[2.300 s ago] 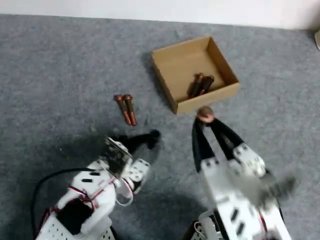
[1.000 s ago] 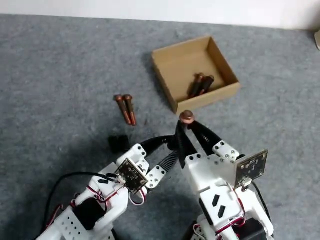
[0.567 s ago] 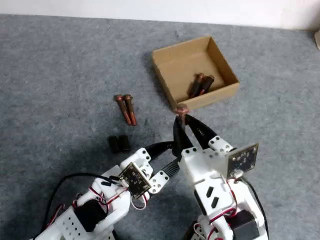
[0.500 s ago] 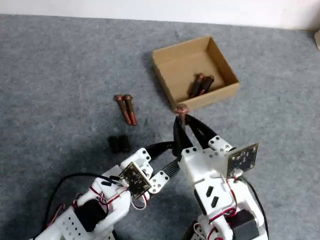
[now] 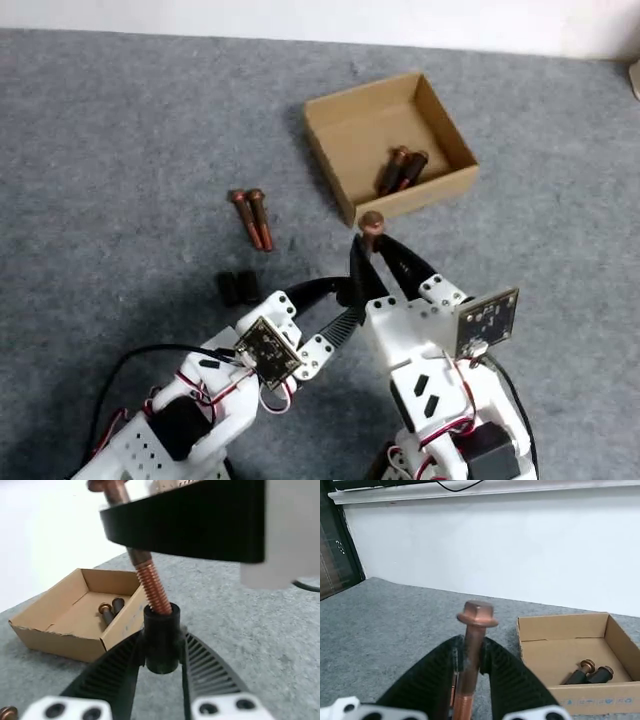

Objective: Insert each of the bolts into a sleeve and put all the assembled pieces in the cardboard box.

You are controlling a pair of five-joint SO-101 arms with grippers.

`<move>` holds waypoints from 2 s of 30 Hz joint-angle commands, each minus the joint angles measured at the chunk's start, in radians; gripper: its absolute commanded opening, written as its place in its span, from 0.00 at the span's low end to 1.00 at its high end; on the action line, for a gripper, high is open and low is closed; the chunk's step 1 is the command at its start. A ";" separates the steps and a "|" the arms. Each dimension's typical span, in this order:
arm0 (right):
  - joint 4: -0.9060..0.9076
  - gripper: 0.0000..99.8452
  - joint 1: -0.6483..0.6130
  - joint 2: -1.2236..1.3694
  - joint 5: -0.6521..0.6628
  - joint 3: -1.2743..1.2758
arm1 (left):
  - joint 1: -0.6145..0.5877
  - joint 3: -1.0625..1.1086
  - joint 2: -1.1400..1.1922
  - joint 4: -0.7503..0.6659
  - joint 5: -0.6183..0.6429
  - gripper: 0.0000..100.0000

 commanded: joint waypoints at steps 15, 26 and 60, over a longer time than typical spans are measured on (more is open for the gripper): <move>0.059 0.00 0.002 0.001 0.005 -0.010 | -0.090 0.016 -0.013 -0.040 0.002 0.00; 0.056 0.37 0.002 0.002 0.008 -0.008 | -0.090 0.019 -0.013 -0.037 0.002 0.00; -0.018 0.36 0.209 0.004 -0.044 -0.019 | -0.242 -0.213 0.016 0.012 0.186 0.01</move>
